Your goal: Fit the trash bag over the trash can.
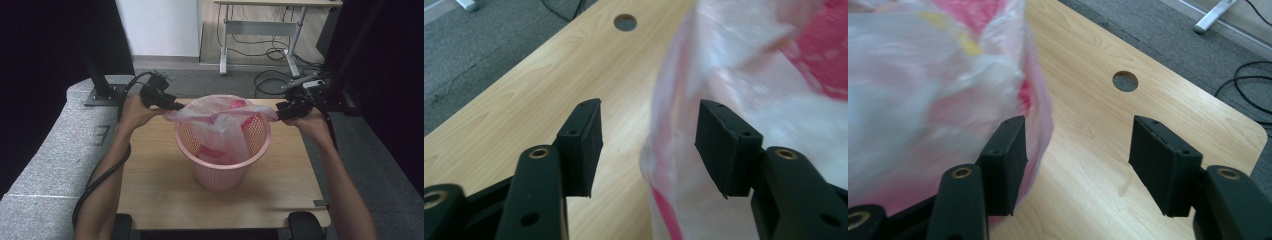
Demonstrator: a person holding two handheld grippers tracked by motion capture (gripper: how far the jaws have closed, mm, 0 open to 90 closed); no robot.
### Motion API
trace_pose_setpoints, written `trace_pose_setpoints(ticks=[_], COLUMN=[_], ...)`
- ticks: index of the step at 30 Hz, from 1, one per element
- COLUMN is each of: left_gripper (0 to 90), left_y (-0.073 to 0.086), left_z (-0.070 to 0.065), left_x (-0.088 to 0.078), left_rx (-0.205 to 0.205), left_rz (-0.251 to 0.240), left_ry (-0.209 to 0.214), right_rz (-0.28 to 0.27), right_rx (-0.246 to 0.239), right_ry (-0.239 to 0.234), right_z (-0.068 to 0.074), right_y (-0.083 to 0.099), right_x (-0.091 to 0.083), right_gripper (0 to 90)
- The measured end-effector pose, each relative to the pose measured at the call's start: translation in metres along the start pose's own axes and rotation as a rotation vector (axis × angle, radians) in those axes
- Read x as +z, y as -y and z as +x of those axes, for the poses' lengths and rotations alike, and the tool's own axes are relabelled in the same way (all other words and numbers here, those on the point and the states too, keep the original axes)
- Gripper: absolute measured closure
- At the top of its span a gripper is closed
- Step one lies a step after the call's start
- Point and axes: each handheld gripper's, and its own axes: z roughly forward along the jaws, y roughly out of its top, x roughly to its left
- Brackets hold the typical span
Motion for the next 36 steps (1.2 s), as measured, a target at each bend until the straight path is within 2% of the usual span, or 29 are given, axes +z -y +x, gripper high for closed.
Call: trace_pose_setpoints(ticks=[6,10,16,21,24,27,29,31,34,36], left_gripper=[38.2,31.4,23.2,19.7,19.3,19.6,20.2,22.6,33.4,50.7], left_y=[0.020,0.031,0.038,0.033,0.027,0.023,0.021,0.019,0.016,0.014], left_z=[-0.009,-0.011,-0.026,-0.042,-0.052,-0.060,-0.061,-0.061,-0.062,-0.064], left_x=[-0.024,-0.043,-0.067,-0.075,-0.071,-0.062,-0.056,-0.050,-0.041,-0.037], left_rx=[0.042,0.072,0.123,0.184,0.218,0.252,0.267,0.275,0.289,0.314], left_rz=[-0.007,-0.021,-0.068,-0.083,-0.083,-0.069,-0.059,-0.042,-0.013,0.016], left_ry=[0.048,0.090,0.148,0.153,0.173,0.154,0.143,0.132,0.096,0.073], right_rz=[-0.025,-0.029,-0.047,-0.065,-0.070,-0.055,-0.055,-0.069,-0.084,-0.095], right_rx=[-0.016,-0.035,-0.097,-0.156,-0.190,-0.234,-0.258,-0.261,-0.268,-0.280], right_ry=[-0.037,-0.061,-0.094,-0.106,-0.127,-0.120,-0.103,-0.081,-0.080,-0.084], right_z=[0.005,0.008,0.018,0.034,0.046,0.058,0.063,0.064,0.064,0.066], right_y=[0.011,0.017,0.018,0.007,-0.001,-0.007,-0.011,-0.015,-0.018,-0.019], right_x=[-0.025,-0.044,-0.066,-0.073,-0.069,-0.061,-0.056,-0.053,-0.051,-0.052], right_gripper=[37.7,35.3,29.3,27.0,26.2,26.4,29.0,33.9,55.4,71.1])
